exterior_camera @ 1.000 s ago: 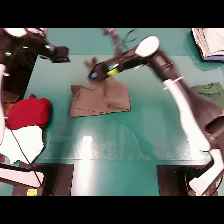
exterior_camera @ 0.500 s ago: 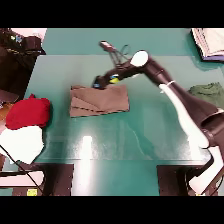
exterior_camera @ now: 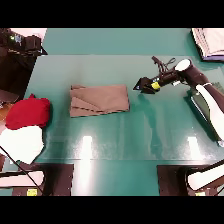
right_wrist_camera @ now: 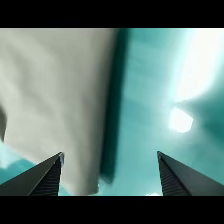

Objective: Fold the shirts.

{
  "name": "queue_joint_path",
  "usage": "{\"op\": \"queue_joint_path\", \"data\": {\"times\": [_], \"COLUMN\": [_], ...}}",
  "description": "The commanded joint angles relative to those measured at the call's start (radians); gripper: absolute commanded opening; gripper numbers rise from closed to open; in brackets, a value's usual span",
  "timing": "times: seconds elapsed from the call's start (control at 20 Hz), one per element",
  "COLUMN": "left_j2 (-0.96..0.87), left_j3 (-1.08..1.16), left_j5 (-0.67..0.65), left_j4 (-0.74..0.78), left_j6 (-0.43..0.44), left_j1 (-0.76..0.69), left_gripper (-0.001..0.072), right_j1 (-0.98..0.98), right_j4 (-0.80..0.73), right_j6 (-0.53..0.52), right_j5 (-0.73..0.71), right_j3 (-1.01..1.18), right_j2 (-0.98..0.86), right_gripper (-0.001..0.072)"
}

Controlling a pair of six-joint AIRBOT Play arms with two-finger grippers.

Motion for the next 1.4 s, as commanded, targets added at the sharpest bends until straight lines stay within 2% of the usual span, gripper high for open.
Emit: {"op": "queue_joint_path", "data": {"times": [0.0,0.25,0.3,0.4,0.5,0.55,0.6,0.75,0.9,1.1,1.2,1.35], "left_j2": [0.000,0.000,0.000,0.000,0.000,0.000,0.000,0.000,0.000,0.000,0.000,0.000], "left_j3": [0.000,0.000,0.000,0.000,0.000,0.000,0.000,0.000,0.000,0.000,0.000,0.000], "left_j5": [0.009,0.009,0.008,0.004,-0.013,-0.021,-0.025,-0.040,-0.052,-0.018,0.029,0.106], "left_j4": [-0.008,-0.015,-0.018,-0.023,-0.037,-0.045,-0.055,-0.111,-0.146,-0.146,-0.146,-0.146], "left_j6": [0.002,0.014,0.014,0.013,0.013,0.013,0.013,0.013,0.024,0.048,0.055,0.054], "left_j1": [0.001,0.001,0.001,0.001,0.001,0.001,0.001,0.001,-0.019,-0.114,-0.177,-0.263], "left_gripper": [0.0029,0.0028,0.0029,0.0029,0.0029,0.0029,0.0029,0.0028,0.0028,0.0028,0.0028,0.0029], "right_j1": [-0.005,0.141,0.175,0.231,0.268,0.278,0.280,0.249,0.147,-0.076,-0.209,-0.406], "right_j4": [0.113,0.191,0.188,0.188,0.187,0.187,0.187,0.146,-0.003,-0.250,-0.322,-0.338], "right_j6": [0.007,0.007,0.007,0.006,-0.017,-0.028,-0.037,-0.041,0.008,0.150,0.159,0.160], "right_j5": [0.004,0.021,0.022,0.018,-0.012,-0.022,-0.022,-0.030,-0.040,0.032,0.070,0.079], "right_j3": [-0.042,0.113,0.151,0.210,0.236,0.245,0.259,0.279,0.279,0.279,0.279,0.279], "right_j2": [-0.060,-0.206,-0.231,-0.269,-0.279,-0.278,-0.278,-0.235,-0.096,0.108,0.186,0.246], "right_gripper": [0.0677,0.0649,0.0629,0.0521,0.0290,0.0123,0.0017,0.0014,0.0013,0.0014,0.0014,0.0014]}}
